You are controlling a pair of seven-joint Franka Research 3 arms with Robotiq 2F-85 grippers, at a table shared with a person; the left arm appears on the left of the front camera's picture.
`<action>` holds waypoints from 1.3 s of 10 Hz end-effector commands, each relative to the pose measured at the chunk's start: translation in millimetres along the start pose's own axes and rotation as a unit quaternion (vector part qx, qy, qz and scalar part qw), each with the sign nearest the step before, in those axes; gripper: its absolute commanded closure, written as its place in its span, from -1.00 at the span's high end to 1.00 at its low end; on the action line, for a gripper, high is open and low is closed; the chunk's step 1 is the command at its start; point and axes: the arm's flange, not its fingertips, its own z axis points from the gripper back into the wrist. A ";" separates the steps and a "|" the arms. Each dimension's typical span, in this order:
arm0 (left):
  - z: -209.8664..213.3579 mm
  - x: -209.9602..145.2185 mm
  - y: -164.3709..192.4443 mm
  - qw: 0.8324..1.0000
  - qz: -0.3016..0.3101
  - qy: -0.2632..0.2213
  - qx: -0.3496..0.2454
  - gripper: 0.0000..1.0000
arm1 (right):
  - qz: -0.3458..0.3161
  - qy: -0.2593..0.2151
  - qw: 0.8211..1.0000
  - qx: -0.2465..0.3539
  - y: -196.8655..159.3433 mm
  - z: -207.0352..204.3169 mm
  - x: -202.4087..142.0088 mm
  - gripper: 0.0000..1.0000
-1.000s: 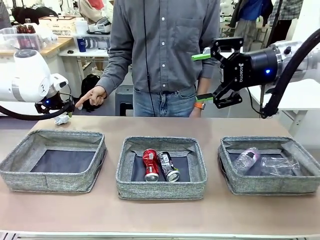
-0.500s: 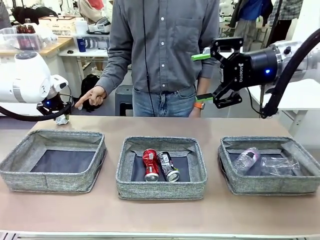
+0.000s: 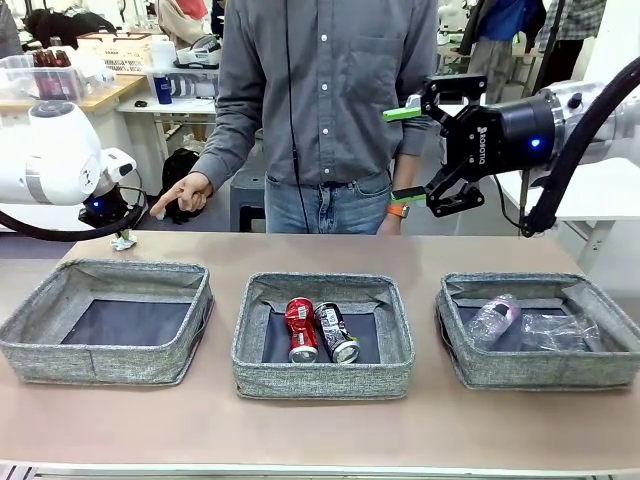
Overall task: Sort the waste into the appropriate baskets.
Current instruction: Pick up the waste item pointed out by the person.
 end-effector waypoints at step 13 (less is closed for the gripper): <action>253.3 -72.8 4.8 1.000 -0.003 -0.002 -0.023 -1.00 | -0.001 0.004 1.000 -0.003 2.2 1.4 -0.3 1.00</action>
